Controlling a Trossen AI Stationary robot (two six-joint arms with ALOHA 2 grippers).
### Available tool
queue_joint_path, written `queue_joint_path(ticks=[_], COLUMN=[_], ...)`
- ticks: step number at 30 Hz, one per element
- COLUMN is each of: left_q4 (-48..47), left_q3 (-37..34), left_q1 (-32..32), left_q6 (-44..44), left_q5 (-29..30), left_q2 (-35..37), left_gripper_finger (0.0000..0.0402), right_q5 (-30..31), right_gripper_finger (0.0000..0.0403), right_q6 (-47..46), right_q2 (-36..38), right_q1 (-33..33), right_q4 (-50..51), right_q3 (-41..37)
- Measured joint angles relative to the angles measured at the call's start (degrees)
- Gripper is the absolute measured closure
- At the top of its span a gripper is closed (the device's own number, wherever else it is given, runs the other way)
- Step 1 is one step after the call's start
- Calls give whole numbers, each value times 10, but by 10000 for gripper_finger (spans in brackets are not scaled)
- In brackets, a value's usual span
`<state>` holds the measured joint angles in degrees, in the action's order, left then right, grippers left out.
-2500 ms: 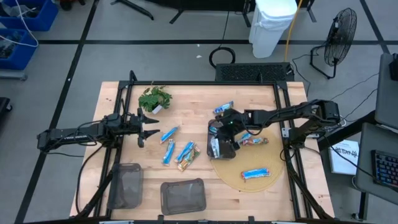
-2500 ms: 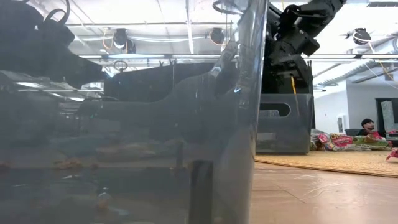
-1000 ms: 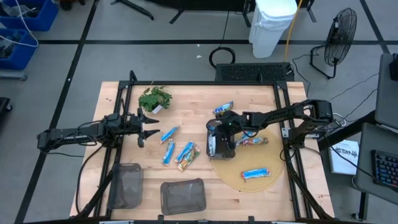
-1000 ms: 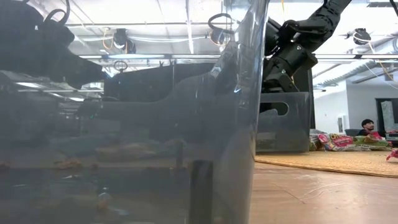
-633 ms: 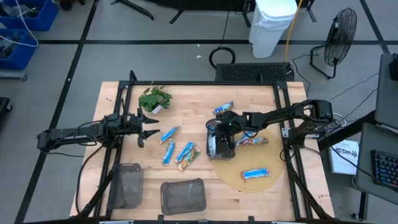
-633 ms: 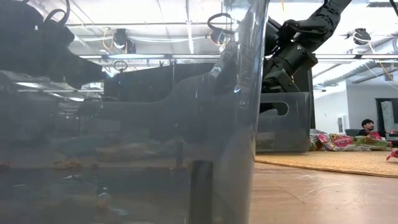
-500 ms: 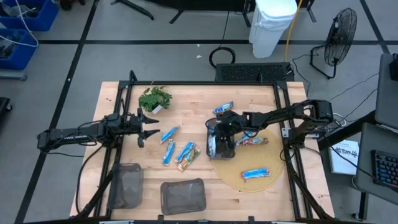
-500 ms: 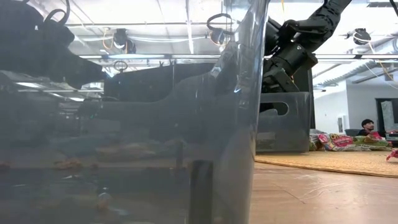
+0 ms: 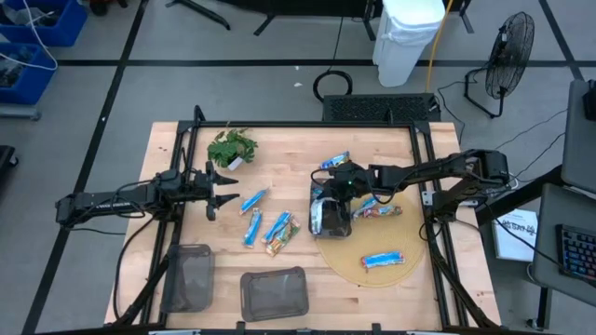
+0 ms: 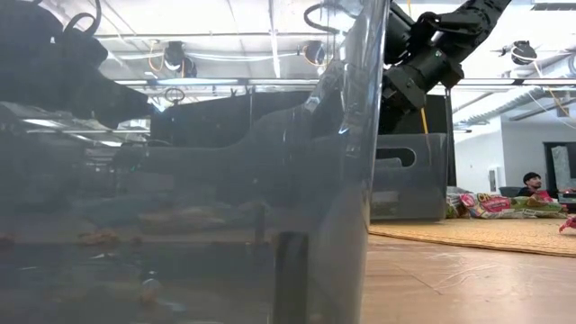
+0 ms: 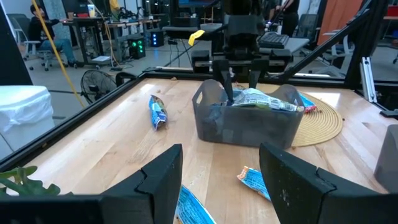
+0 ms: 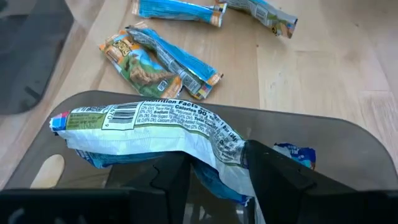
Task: Pick and place Granola Bars by type
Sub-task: Put the top blue granola bar into the top right black bin, then put the blue granola bar into the top right black bin
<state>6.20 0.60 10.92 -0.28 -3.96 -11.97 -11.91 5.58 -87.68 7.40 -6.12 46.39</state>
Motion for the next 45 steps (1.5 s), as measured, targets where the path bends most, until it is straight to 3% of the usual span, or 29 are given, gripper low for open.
queue_joint_path(ticks=[23, 36, 45], left_q4=[0, 0, -1], left_q3=[0, 0, 0], left_q1=[0, 0, 0], left_q6=[0, 0, 0], left_q5=[0, 0, 0], left_q2=[0, 0, 0], left_gripper_finger=[186, 186, 186], right_q5=[3, 1, 7], right_gripper_finger=[143, 138, 138], right_q6=[-34, -33, 29], right_q2=[0, 4, 47], right_q1=[0, 0, 0], right_q4=[19, 10, 90], right_q3=[0, 5, 76])
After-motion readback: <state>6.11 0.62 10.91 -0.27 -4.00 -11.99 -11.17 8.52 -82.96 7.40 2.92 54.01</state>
